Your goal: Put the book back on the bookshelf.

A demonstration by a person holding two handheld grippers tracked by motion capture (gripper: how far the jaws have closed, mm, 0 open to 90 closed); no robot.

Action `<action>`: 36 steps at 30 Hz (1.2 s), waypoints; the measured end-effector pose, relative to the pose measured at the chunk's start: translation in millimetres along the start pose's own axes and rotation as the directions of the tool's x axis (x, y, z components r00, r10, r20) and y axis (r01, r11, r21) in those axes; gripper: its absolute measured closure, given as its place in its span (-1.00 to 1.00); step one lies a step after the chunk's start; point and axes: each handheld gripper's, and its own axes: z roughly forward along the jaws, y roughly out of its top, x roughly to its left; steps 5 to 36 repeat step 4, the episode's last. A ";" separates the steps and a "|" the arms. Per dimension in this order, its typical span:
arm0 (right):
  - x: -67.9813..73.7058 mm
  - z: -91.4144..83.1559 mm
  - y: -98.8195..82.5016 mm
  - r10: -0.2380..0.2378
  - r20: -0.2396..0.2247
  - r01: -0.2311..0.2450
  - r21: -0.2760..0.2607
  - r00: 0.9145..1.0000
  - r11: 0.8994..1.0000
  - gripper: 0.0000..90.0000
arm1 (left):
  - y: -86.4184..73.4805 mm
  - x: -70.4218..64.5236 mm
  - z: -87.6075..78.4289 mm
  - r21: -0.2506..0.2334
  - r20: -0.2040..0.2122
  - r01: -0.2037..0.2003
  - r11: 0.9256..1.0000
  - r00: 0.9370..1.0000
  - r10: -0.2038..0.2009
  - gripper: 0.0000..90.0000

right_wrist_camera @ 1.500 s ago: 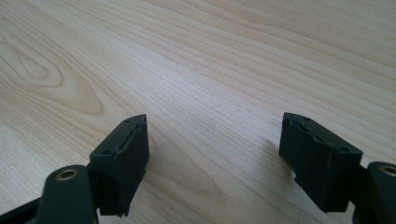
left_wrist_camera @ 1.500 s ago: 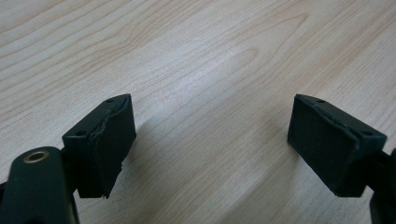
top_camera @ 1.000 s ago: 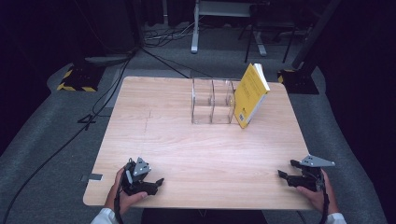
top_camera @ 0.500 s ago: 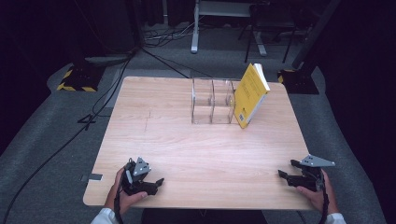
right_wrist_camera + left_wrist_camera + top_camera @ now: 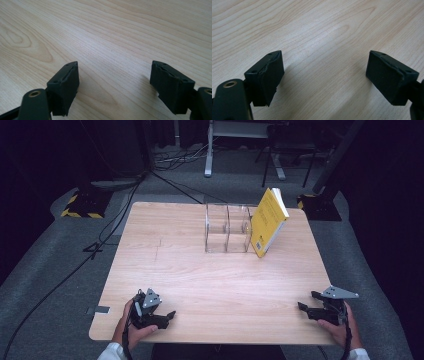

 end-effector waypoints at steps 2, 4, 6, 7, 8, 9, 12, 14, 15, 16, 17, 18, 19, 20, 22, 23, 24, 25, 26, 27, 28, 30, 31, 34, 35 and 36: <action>0.0 0.0 0.0 0.000 0.000 0.000 0.000 1.000 1.000 -0.47 | 0.1 0.0 0.1 0.000 0.001 0.001 1.000 1.000 -0.001 -0.66; 0.0 0.0 0.0 0.000 0.000 0.000 0.000 1.000 1.000 -0.47 | 0.3 0.1 0.3 0.000 0.001 0.001 1.000 1.000 -0.001 -0.66; 0.0 0.0 0.0 0.000 0.000 0.000 0.000 1.000 1.000 -0.47 | 0.3 0.1 0.3 0.000 0.001 0.001 1.000 1.000 -0.001 -0.66; 0.0 0.0 0.0 0.000 0.000 0.000 0.000 1.000 1.000 -0.47 | 0.3 0.1 0.3 0.000 0.001 0.001 1.000 1.000 -0.001 -0.66; 0.0 0.0 0.0 0.000 0.000 0.000 0.000 1.000 1.000 -0.47 | 0.3 0.1 0.3 0.000 0.001 0.001 1.000 1.000 -0.001 -0.66; 0.0 0.0 0.0 0.000 0.000 0.000 0.000 1.000 1.000 -0.47 | 0.3 0.1 0.3 0.000 0.001 0.001 1.000 1.000 -0.001 -0.66; 0.0 0.0 0.0 0.000 0.000 0.000 0.000 1.000 1.000 -0.47 | 0.3 0.1 0.3 0.000 0.001 0.001 1.000 1.000 -0.001 -0.66; 0.0 0.0 0.0 0.000 0.000 0.000 0.000 1.000 1.000 -0.47 | 0.3 0.1 0.3 0.000 0.001 0.001 1.000 1.000 -0.001 -0.66; 0.0 0.0 0.0 0.000 0.000 0.000 0.000 1.000 1.000 -0.47 | 0.3 0.1 0.3 0.000 0.001 0.001 1.000 1.000 -0.001 -0.66; 0.0 0.0 0.0 0.000 0.000 0.000 0.000 1.000 1.000 -0.47 | 0.3 0.1 0.3 0.000 0.001 0.001 1.000 1.000 -0.001 -0.66; 0.0 0.0 0.0 0.000 0.000 0.000 0.000 1.000 1.000 -0.47 | 0.3 0.1 0.3 0.000 0.001 0.001 1.000 1.000 -0.001 -0.66; 0.0 0.0 0.0 0.000 0.000 0.000 0.000 1.000 1.000 -0.47 | 0.3 0.1 0.3 0.000 0.001 0.001 1.000 1.000 -0.001 -0.66; 0.0 0.0 0.0 0.000 0.000 0.000 0.000 1.000 1.000 -0.47 | 0.3 0.1 0.3 0.000 0.001 0.001 1.000 1.000 -0.001 -0.66; 0.0 0.0 0.0 0.000 0.000 0.000 0.000 1.000 1.000 -0.47 | 0.3 0.1 0.3 0.000 0.001 0.001 1.000 1.000 -0.001 -0.66; 0.0 0.0 0.0 0.000 0.000 0.000 0.000 1.000 1.000 -0.47 | 0.3 0.1 0.3 0.000 0.001 0.001 1.000 1.000 -0.001 -0.66; 0.0 0.0 0.0 0.000 0.000 0.000 0.000 1.000 1.000 -0.47 | 0.3 0.1 0.3 0.000 0.001 0.001 1.000 1.000 -0.001 -0.66; 0.0 0.0 0.0 0.000 0.000 0.000 0.000 1.000 1.000 -0.47 | 0.3 0.1 0.3 0.000 0.001 0.001 1.000 1.000 -0.001 -0.66; 0.0 0.0 0.0 0.000 0.000 0.000 0.000 1.000 1.000 -0.47 | 0.3 0.1 0.3 0.000 0.001 0.001 1.000 1.000 -0.001 -0.66; 0.0 0.0 0.0 0.000 0.000 0.000 0.000 1.000 1.000 -0.47 | 0.3 0.1 0.3 0.000 0.001 0.001 1.000 1.000 -0.001 -0.66; 0.0 0.0 0.0 0.000 0.000 0.000 0.000 1.000 1.000 -0.47 | 0.3 0.1 0.3 0.000 0.001 0.001 1.000 1.000 -0.001 -0.66; 0.0 0.0 0.0 0.000 0.000 0.000 0.000 1.000 1.000 -0.47 | 0.3 0.1 0.3 0.000 0.001 0.001 1.000 1.000 -0.001 -0.66; 0.0 0.0 0.0 0.000 0.000 0.000 0.000 1.000 1.000 -0.47 | 0.3 0.1 0.3 0.000 0.001 0.001 1.000 1.000 -0.001 -0.66; 0.0 0.0 0.0 0.000 0.000 0.000 0.000 1.000 1.000 -0.47 | 0.3 0.1 0.3 0.000 0.001 0.001 1.000 1.000 -0.001 -0.66; 0.0 0.0 0.0 0.000 0.000 0.000 0.000 1.000 1.000 -0.47 | 0.3 0.1 0.3 0.000 0.001 0.001 1.000 1.000 -0.001 -0.66; 0.0 0.0 0.0 0.000 0.000 0.000 0.000 1.000 1.000 -0.47 | 0.3 0.1 0.3 0.000 0.001 0.001 1.000 1.000 -0.001 -0.66; 0.0 0.0 0.0 0.000 0.000 0.000 0.000 1.000 1.000 -0.47 | 0.3 0.1 0.3 0.000 0.001 0.001 1.000 1.000 -0.001 -0.66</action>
